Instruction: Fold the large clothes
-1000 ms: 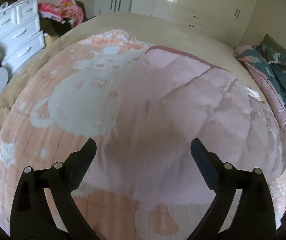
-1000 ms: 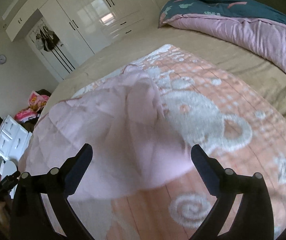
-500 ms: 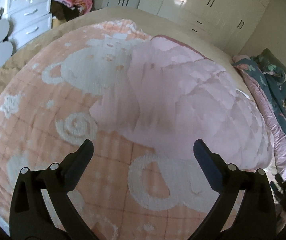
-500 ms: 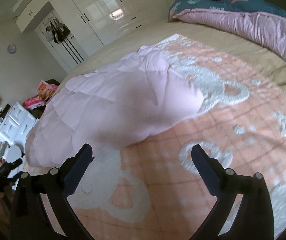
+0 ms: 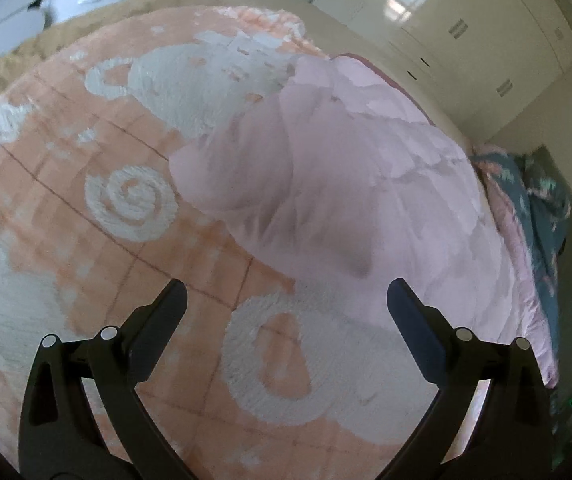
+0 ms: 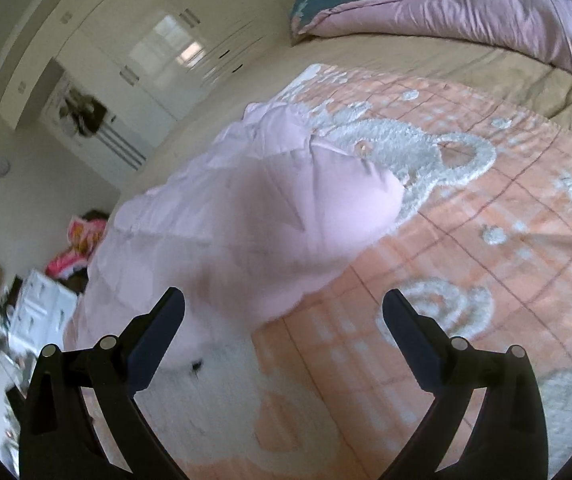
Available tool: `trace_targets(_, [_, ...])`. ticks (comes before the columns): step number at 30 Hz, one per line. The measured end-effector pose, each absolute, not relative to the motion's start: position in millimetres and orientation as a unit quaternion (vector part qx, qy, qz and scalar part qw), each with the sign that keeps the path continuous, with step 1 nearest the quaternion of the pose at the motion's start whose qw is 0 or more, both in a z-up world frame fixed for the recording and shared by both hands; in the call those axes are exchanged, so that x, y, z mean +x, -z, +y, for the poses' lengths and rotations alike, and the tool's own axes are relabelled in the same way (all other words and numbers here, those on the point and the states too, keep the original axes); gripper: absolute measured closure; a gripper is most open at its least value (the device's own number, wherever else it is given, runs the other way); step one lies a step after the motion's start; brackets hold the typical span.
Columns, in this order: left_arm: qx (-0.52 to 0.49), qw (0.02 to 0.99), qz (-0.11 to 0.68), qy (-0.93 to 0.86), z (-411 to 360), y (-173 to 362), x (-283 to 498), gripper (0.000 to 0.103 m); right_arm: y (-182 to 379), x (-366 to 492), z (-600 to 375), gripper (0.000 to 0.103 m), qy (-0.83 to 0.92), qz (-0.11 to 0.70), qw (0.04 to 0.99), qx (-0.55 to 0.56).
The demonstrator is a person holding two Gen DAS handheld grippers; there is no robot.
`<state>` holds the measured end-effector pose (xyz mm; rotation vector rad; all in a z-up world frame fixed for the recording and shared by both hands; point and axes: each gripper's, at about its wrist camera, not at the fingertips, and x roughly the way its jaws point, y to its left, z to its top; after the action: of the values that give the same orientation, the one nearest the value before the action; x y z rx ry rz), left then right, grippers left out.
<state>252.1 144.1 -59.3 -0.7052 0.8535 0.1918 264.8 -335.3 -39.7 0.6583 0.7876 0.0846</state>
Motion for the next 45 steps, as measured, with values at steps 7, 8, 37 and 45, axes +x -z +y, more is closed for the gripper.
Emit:
trace_targets(7, [-0.377, 0.835, 0.388, -0.097, 150.2, 67.5, 281.3, 0.009, 60.0, 303.7, -331.7, 0.004, -0.042, 0.383, 0.853, 0.353])
trace_targets(8, [-0.385, 0.832, 0.387, -0.098, 151.2, 69.9, 286.4, 0.009, 64.0, 308.4, -330.0, 0.004, -0.041, 0.385, 0.851, 0.353])
trace_targets(37, [-0.387, 0.848, 0.34, -0.121, 146.1, 81.9, 333.9, 0.044, 87.1, 363.8, -308.9, 0.031, -0.108, 0.373, 0.861, 0.33])
trace_targets(45, [-0.334, 0.876, 0.333, -0.101, 136.0, 52.2, 332.5, 0.07, 54.3, 358.7, -294.7, 0.059, -0.128, 0.356, 0.893, 0.245])
